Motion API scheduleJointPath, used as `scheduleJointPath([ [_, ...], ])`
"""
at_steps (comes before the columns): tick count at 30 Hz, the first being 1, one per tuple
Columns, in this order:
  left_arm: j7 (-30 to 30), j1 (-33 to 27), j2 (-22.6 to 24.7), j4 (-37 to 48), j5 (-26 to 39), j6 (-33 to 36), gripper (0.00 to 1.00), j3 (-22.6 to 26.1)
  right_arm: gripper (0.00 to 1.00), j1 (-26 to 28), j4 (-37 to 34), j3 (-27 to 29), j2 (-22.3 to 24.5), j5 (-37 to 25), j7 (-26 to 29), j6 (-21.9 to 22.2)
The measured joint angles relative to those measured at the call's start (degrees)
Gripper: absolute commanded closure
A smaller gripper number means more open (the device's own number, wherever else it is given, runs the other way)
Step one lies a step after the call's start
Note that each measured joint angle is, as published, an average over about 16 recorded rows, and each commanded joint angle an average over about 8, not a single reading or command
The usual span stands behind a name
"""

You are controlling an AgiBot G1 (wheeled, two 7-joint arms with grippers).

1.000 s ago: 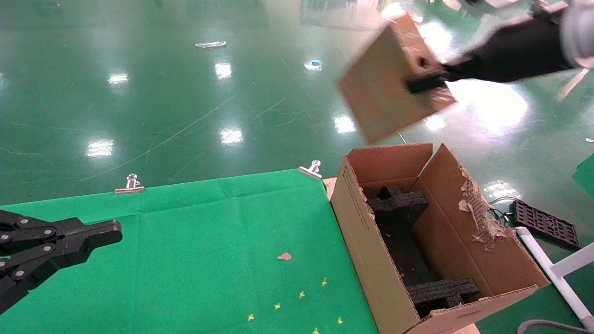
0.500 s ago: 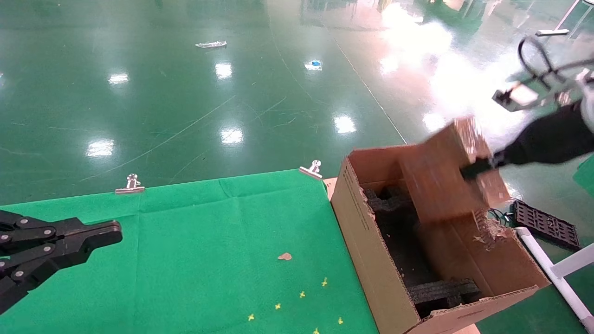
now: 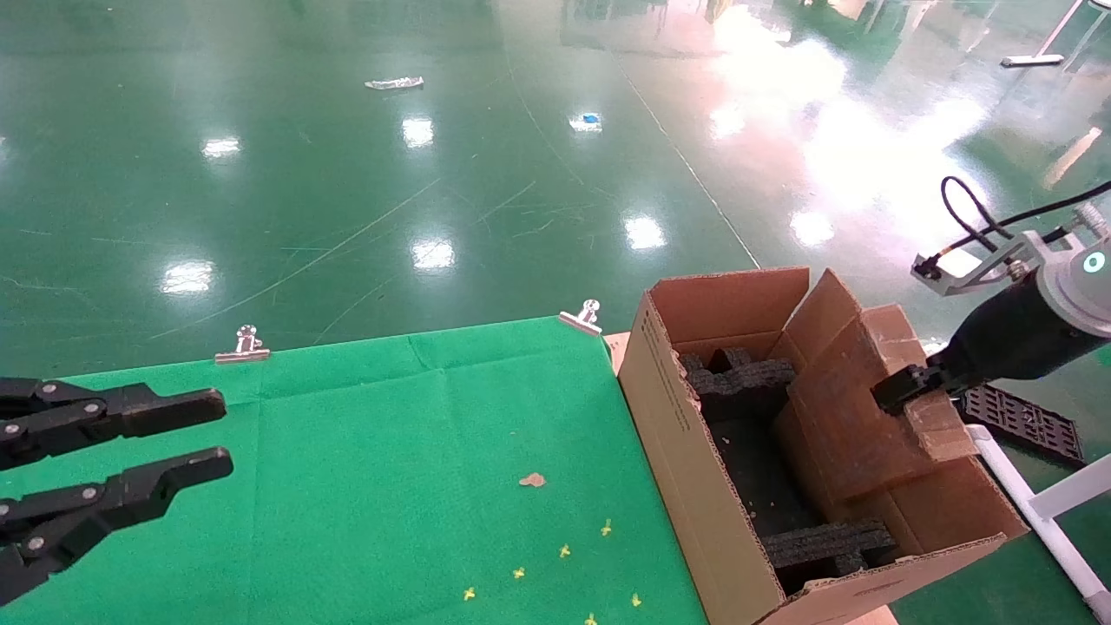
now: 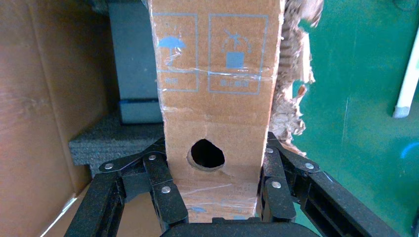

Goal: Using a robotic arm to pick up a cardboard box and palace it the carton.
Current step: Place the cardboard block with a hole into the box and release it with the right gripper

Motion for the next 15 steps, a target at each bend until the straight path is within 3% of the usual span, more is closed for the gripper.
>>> scheduleJointPath([
  [8,0.01,-0.01,-0.01,0.0,-0.02,-0.01,0.0,0.03,1.0,-4.24,-5.49,-0.33,-3.34,-0.21,-0.58,3.03],
  [15,0.03,-0.01,-0.02,0.0,-0.04,-0.02,0.0,0.05,1.0,-10.3,-8.89,0.46,-5.85,1.14,-0.83,8.69],
])
